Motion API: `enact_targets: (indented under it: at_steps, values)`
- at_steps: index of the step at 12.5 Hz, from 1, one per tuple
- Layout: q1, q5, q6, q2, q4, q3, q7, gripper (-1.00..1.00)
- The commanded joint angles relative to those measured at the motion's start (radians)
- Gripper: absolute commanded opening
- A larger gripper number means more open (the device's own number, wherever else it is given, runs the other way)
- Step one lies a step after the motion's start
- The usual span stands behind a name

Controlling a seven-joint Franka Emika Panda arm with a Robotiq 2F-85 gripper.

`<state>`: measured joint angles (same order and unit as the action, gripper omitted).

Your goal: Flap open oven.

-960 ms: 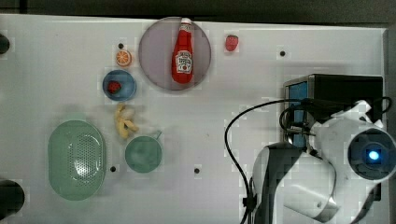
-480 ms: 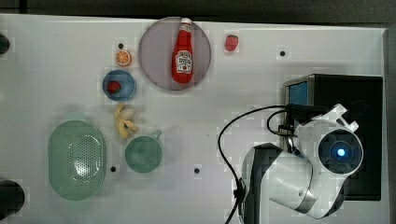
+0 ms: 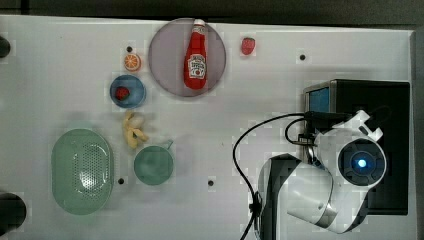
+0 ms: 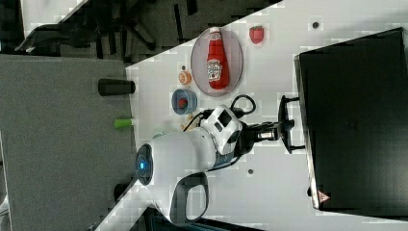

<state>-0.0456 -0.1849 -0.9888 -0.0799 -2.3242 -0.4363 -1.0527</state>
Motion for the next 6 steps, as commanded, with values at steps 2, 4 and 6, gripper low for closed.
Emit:
enact_targets:
  at_steps: [2,4,6]
  values:
    - [0.039,-0.132,0.000,-0.014,-0.031,0.033,0.144,-0.65]
    - [0.055,-0.209,0.014,-0.015,-0.044,0.063,0.248,-0.65]
    - [0.065,-0.277,0.030,-0.023,-0.053,0.099,0.343,-0.65]
